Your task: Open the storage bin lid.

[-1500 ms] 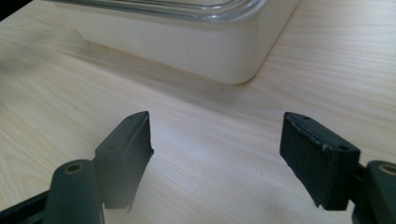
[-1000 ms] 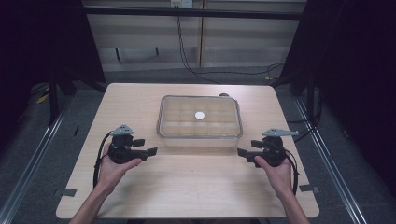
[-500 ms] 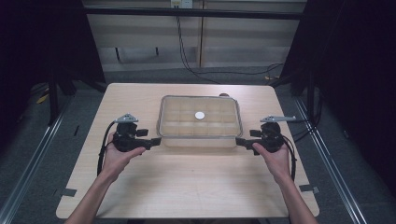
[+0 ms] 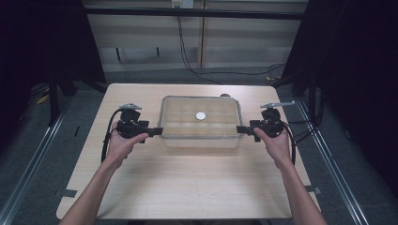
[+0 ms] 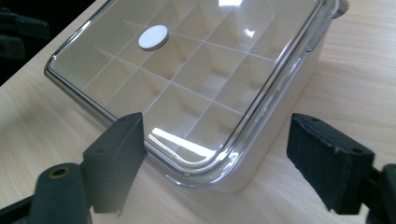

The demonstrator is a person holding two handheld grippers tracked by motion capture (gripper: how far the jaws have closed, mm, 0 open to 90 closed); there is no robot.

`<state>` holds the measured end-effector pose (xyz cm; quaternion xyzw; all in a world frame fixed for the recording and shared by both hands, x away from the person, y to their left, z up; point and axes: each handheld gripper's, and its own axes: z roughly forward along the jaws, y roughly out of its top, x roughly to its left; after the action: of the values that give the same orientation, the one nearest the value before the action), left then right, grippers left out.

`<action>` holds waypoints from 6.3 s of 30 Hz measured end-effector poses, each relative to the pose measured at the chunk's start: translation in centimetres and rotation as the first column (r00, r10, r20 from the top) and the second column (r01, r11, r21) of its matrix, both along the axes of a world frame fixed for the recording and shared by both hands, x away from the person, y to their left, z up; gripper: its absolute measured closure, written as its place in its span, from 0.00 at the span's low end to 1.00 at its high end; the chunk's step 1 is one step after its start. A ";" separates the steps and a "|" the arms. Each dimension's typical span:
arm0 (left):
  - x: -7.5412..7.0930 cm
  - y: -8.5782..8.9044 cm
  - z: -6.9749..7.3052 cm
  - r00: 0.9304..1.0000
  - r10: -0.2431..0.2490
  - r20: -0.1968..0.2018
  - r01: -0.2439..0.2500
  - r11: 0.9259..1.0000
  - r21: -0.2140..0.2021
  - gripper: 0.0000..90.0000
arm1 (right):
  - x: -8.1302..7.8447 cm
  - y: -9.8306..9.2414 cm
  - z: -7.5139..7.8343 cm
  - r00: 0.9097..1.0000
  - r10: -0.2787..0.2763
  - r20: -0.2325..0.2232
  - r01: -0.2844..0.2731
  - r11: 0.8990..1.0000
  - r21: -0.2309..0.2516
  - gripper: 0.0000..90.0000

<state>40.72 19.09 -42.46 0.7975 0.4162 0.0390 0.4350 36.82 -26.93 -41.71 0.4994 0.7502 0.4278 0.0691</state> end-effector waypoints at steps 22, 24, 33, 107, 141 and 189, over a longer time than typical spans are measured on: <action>2.0 -1.4 -1.6 0.999 -0.015 -0.039 0.016 0.999 0.029 0.25 | 3.1 1.3 -1.1 1.000 -0.009 -0.001 0.009 0.998 -0.064 0.24; 2.1 -1.7 -1.7 0.999 -0.012 -0.036 0.013 0.999 0.038 0.26 | 3.4 1.5 -1.6 1.000 -0.011 -0.020 0.009 0.997 -0.076 0.24; 2.8 -2.6 -2.3 0.997 -0.031 -0.076 0.033 0.999 0.018 0.22 | 3.9 1.8 -2.4 0.999 -0.013 -0.037 0.012 0.999 -0.034 0.21; 1.6 -2.4 -1.0 1.000 -0.018 0.021 0.018 1.000 -0.019 0.57 | 2.5 0.4 -1.9 0.995 -0.096 0.034 0.091 0.987 0.130 0.46; -0.3 -1.6 -0.3 0.997 -0.017 0.080 0.022 0.997 -0.069 0.73 | 0.2 -0.1 -0.4 0.989 -0.105 0.108 0.090 0.986 0.139 0.77; -4.1 -0.7 0.4 0.992 -0.042 0.117 0.051 0.996 -0.075 0.79 | -3.1 0.0 -0.4 0.986 -0.105 0.126 0.085 0.984 0.156 0.78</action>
<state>36.62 18.36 -42.03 0.7859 0.3728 0.0583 0.4899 33.75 -26.91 -42.11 0.5086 0.6848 0.5118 0.1021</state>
